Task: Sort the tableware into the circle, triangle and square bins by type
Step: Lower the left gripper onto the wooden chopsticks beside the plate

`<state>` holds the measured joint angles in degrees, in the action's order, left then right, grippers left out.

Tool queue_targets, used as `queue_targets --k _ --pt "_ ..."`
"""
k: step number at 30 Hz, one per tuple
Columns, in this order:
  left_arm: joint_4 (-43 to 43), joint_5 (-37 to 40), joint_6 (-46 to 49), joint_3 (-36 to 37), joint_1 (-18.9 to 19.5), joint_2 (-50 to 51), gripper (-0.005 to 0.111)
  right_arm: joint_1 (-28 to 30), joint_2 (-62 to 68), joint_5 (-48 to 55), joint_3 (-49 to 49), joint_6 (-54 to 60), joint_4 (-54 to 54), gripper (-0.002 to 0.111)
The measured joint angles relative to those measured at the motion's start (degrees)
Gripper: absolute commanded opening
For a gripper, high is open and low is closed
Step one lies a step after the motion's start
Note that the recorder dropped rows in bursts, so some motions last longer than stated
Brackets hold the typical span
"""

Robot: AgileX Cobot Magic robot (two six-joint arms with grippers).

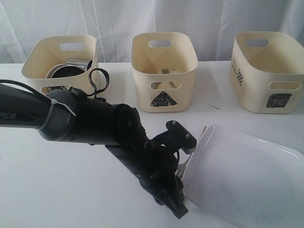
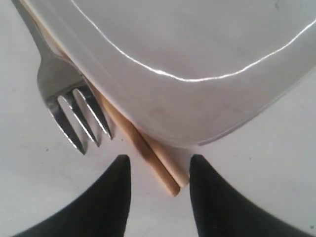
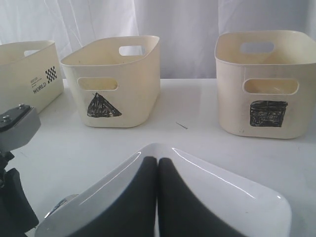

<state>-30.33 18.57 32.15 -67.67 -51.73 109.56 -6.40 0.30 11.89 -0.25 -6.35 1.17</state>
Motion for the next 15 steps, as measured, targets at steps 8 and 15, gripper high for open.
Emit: queue_targets --k 8,15 --pt "0.1 -0.2 -0.1 0.0 0.0 1.5 0.044 0.0 0.0 0.0 0.0 0.0 0.0 0.0" --pt "0.1 -0.2 -0.3 -0.1 0.0 1.8 0.044 0.0 0.0 0.0 0.0 0.0 0.0 0.0"
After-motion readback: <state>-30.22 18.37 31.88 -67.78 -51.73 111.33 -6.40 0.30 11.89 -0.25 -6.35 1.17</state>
